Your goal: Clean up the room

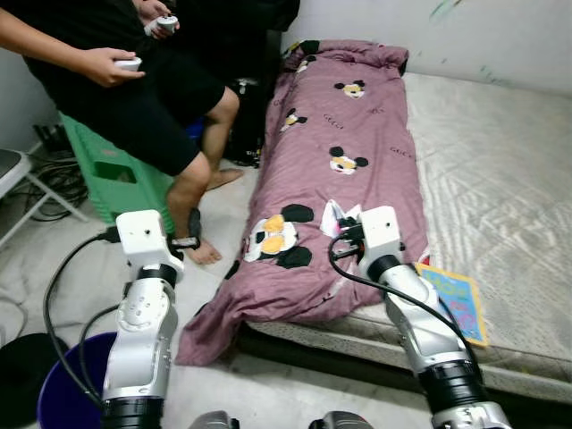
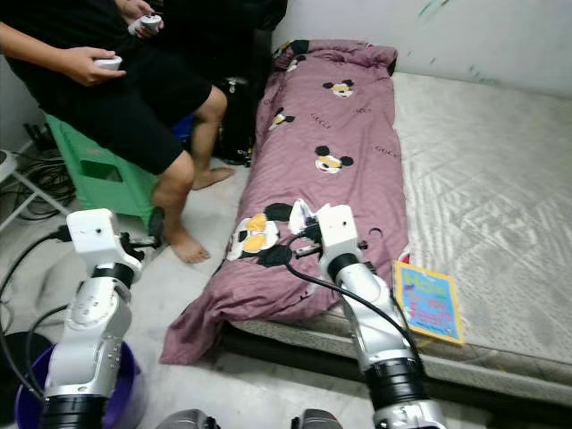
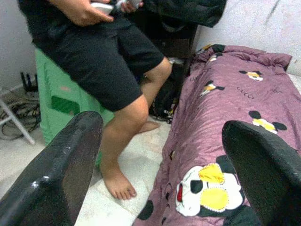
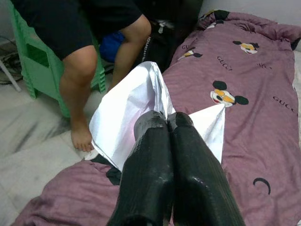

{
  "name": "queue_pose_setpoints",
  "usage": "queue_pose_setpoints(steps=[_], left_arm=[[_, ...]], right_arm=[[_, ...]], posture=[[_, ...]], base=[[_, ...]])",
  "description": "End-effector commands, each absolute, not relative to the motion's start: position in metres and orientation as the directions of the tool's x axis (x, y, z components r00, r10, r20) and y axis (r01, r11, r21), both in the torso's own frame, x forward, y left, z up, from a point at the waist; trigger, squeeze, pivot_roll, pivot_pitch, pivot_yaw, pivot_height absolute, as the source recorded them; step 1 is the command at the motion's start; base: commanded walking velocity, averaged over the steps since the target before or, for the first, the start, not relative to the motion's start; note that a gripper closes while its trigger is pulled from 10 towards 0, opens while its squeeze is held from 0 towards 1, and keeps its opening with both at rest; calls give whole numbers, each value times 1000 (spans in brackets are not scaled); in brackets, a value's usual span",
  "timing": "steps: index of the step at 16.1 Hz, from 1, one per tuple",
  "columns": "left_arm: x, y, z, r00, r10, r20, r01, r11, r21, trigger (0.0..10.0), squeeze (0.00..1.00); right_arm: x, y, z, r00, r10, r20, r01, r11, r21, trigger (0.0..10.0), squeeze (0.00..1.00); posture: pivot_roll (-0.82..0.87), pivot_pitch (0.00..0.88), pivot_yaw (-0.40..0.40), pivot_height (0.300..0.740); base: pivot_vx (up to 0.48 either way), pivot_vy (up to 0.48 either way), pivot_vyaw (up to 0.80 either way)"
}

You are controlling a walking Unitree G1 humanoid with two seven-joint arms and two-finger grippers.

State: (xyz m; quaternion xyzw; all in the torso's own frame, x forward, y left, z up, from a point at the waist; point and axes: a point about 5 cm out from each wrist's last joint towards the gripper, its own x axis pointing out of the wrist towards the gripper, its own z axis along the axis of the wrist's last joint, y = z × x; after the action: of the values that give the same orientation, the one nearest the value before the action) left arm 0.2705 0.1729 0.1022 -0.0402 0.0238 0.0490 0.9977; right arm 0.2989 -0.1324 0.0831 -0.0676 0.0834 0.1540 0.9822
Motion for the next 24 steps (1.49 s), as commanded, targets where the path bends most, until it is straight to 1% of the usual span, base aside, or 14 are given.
queue_pose_setpoints(steps=[1,6,8,17,19,22,24], left_arm=[[268,175,97,992,106,-74,-111,991,-68,10000,0],[267,169,97,994,82,-68,-88,992,-91,10000,0],[267,168,97,995,69,-68,-76,991,-112,10000,0],[268,167,97,995,67,-70,-74,991,-108,10000,0],[268,165,98,996,60,-67,-69,989,-133,10000,0],[268,163,100,998,44,-51,-50,993,-108,10000,0],[269,169,102,996,78,-42,-80,994,-73,10000,0]], right_arm=[[301,-127,89,935,317,-158,-337,934,-120,10000,0],[302,-127,88,931,329,-159,-348,930,-114,10000,0],[301,-124,92,928,349,-133,-366,920,-138,10000,0],[302,-124,92,927,353,-130,-370,919,-137,10000,0],[302,-123,92,927,355,-124,-370,918,-142,10000,0],[302,-123,92,927,355,-124,-370,918,-140,10000,0],[302,-123,93,926,357,-120,-372,917,-143,10000,0]], posture=[[-81,0,-29,740],[-75,0,-34,740],[-75,0,-33,740],[-79,0,-34,740],[-80,0,-32,740],[-82,0,-30,740],[-78,0,-27,740]], base=[[0,0,800],[0,0,800],[0,0,800],[0,0,800],[0,0,800],[0,0,800],[0,0,800]])
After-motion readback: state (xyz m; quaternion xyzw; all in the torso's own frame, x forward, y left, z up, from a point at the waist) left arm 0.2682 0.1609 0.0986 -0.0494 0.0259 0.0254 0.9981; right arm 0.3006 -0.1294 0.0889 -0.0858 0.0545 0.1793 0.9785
